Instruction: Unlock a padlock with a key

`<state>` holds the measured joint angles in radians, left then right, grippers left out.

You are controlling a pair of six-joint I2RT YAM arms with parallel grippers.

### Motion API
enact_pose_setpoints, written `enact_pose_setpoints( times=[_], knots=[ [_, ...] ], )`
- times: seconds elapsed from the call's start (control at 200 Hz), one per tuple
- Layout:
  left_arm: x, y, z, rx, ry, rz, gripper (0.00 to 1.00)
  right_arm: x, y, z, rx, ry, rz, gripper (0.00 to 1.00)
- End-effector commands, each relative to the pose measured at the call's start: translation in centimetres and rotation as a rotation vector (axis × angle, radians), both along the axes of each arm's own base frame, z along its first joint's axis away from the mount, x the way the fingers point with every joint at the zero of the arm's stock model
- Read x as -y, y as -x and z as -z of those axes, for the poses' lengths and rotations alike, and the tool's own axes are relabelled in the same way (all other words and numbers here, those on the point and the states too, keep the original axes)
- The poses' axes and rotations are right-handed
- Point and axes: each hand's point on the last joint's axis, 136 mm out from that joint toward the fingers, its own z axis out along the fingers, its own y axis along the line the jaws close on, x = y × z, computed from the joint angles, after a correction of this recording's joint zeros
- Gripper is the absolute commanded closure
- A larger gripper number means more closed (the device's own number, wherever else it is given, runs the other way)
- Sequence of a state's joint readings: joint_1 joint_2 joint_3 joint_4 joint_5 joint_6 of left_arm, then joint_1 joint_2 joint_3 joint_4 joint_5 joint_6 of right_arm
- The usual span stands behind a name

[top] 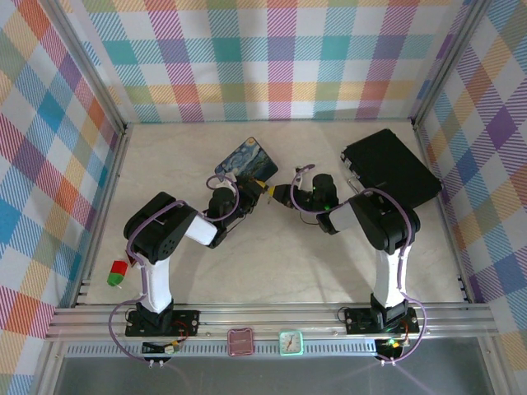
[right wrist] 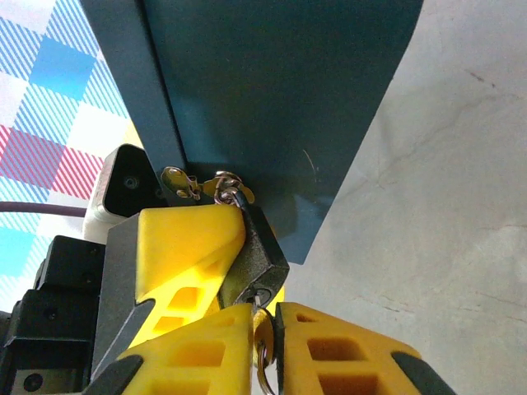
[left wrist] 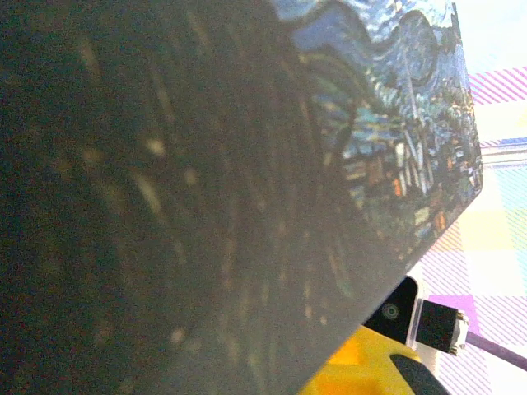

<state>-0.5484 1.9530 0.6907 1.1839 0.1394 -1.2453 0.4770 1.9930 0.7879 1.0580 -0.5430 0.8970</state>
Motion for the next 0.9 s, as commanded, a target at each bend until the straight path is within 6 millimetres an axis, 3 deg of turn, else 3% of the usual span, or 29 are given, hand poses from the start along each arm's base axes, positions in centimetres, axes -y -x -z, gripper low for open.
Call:
enact_pose_setpoints(
  times=[0.0, 0.185, 0.31, 0.4, 0.52, 0.605, 0.795, 0.895],
  knots=[
    [0.5, 0.1, -3.2, 0.078, 0.076, 0.008, 1.00, -1.3, 0.6, -1.1, 0.044, -0.031, -0.048, 0.82],
    [0.7, 0.0, -3.2, 0.079, 0.084, 0.013, 1.00, -1.4, 0.8, -0.3, 0.020, -0.042, -0.040, 0.80],
    [0.8, 0.0, -3.4, 0.083, 0.085, 0.023, 1.00, -1.5, 0.4, 0.1, 0.008, -0.045, -0.034, 1.00],
    [0.8, 0.2, -3.2, 0.083, 0.077, 0.027, 1.00, -1.6, 0.0, -0.4, -0.017, -0.092, -0.040, 1.00],
    [0.8, 0.5, -2.8, 0.090, 0.052, 0.048, 1.00, -1.3, 0.0, -1.1, -0.137, -0.152, -0.012, 1.00],
    [0.9, 0.7, -3.1, 0.144, 0.020, 0.073, 1.00, -1.2, 0.6, -1.6, -0.323, -0.196, 0.007, 1.00],
    [2.1, 0.9, -2.9, 0.257, -0.052, 0.151, 1.00, -2.9, 1.7, -8.9, -0.565, -0.554, -0.037, 1.00],
    [2.4, 0.8, -2.5, 0.270, -0.069, 0.164, 1.00, -4.1, 2.3, -10.8, -0.707, -0.677, -0.017, 1.00]
  ],
)
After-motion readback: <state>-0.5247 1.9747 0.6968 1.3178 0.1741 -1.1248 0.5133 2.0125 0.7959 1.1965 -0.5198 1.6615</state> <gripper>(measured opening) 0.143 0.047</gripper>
